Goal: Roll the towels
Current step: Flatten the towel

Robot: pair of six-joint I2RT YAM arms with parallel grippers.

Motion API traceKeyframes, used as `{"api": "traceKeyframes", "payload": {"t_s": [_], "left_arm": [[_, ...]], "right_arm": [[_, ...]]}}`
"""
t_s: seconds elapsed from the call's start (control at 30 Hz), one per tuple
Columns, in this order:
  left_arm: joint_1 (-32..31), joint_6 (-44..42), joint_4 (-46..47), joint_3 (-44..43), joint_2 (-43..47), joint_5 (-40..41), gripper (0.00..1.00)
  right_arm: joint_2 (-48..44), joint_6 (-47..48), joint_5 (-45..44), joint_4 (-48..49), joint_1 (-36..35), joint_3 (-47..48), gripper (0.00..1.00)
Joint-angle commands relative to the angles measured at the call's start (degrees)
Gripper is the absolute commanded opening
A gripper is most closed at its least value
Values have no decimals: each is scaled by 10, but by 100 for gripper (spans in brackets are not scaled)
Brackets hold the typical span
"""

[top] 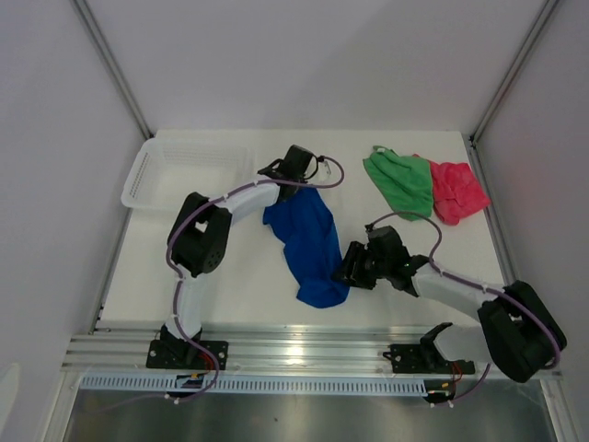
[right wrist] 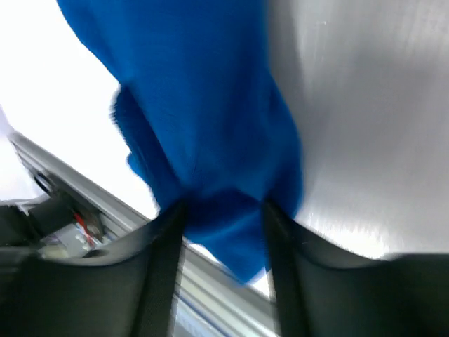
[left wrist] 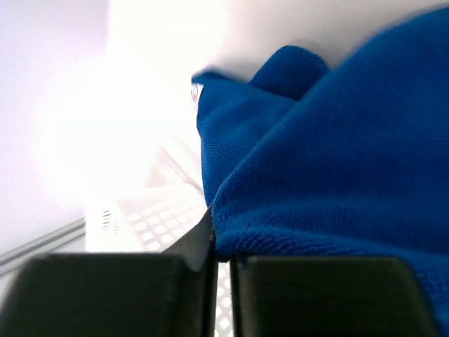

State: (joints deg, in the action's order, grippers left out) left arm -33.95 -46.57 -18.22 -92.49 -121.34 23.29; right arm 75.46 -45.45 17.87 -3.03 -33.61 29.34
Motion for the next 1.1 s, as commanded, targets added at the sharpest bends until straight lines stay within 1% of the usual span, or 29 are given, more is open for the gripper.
{"api": "traceKeyframes", "payload": {"t_s": [0.0, 0.03, 0.07, 0.1, 0.17, 0.23, 0.27, 0.3, 0.33, 0.37, 0.4, 0.43, 0.47, 0.5, 0.53, 0.57, 0.6, 0.63, 0.67, 0.7, 0.73, 0.77, 0.8, 0.83, 0.87, 0.9, 0.97, 1.07], "left_arm": [[0, 14, 33, -47, 0, 39, 11], [-1, 17, 26, -45, 6, 21, 26], [-2, 17, 16, -36, 21, 12, 55], [-8, 17, 14, -30, 30, 7, 67], [-11, 23, -1, -7, 51, -4, 85], [-12, 38, -24, 5, 93, -17, 87], [-13, 58, -39, 8, 108, -34, 93], [-13, 69, -67, 10, 123, -40, 94], [-12, 79, -80, 15, 157, -46, 94], [-13, 98, -94, 27, 178, -54, 94], [-13, 110, -118, 44, 199, -77, 94], [-13, 121, -131, 55, 250, -90, 93], [-13, 144, -147, 63, 274, -104, 93], [-13, 154, -180, 91, 300, -136, 93], [-13, 163, -200, 100, 349, -150, 93], [-13, 177, -216, 127, 373, -170, 93], [-12, 183, -230, 141, 396, -175, 93], [-12, 189, -253, 154, 442, -180, 93], [-12, 193, -262, 181, 463, -182, 93], [-13, 195, -265, 214, 486, -175, 93], [-12, 196, -265, 230, 507, -168, 93], [-12, 195, -264, 269, 547, -162, 94], [-12, 194, -263, 302, 564, -149, 94], [-12, 195, -263, 330, 580, -144, 94], [-12, 197, -268, 341, 606, -142, 95], [-12, 199, -269, 371, 618, -141, 95], [-12, 206, -267, 386, 644, -141, 95], [-11, 212, -267, 407, 654, -141, 95]], "right_arm": [[-77, -76, -62, -44, 15, -10, 57], [-112, -63, -84, -68, 24, 0, 59], [-125, -31, -114, -110, 48, 9, 60], [-136, -12, -130, -130, 56, 19, 60], [-149, 38, -177, -176, 64, 60, 59], [-146, 68, -197, -187, 64, 84, 56], [-135, 93, -195, -182, 64, 105, 53], [-127, 105, -192, -178, 63, 117, 50], [-118, 116, -187, -173, 61, 127, 48], [-92, 127, -182, -159, 60, 138, 46], [-77, 150, -147, -153, 57, 162, 43], [-59, 159, -141, -151, 54, 177, 41], [-40, 170, -138, -146, 49, 192, 40], [-3, 188, -150, -147, 34, 225, 40], [17, 198, -167, -153, 23, 243, 41], [59, 206, -179, -160, 14, 279, 43], [80, 209, -214, -169, -2, 299, 43], [100, 225, -227, -186, -13, 317, 42], [119, 233, -244, -193, -25, 334, 41], [147, 241, -261, -196, -53, 354, 41], [159, 256, -286, -196, -65, 362, 40], [171, 261, -296, -197, -77, 369, 36], [193, 266, -304, -200, -95, 383, 33], [205, 268, -315, -207, -102, 389, 31], [216, 266, -318, -213, -106, 397, 26], [237, 265, -318, -219, -109, 403, 25], [254, 261, -327, -235, -117, 417, 25], [267, 256, -341, -242, -127, 416, 29]]}}
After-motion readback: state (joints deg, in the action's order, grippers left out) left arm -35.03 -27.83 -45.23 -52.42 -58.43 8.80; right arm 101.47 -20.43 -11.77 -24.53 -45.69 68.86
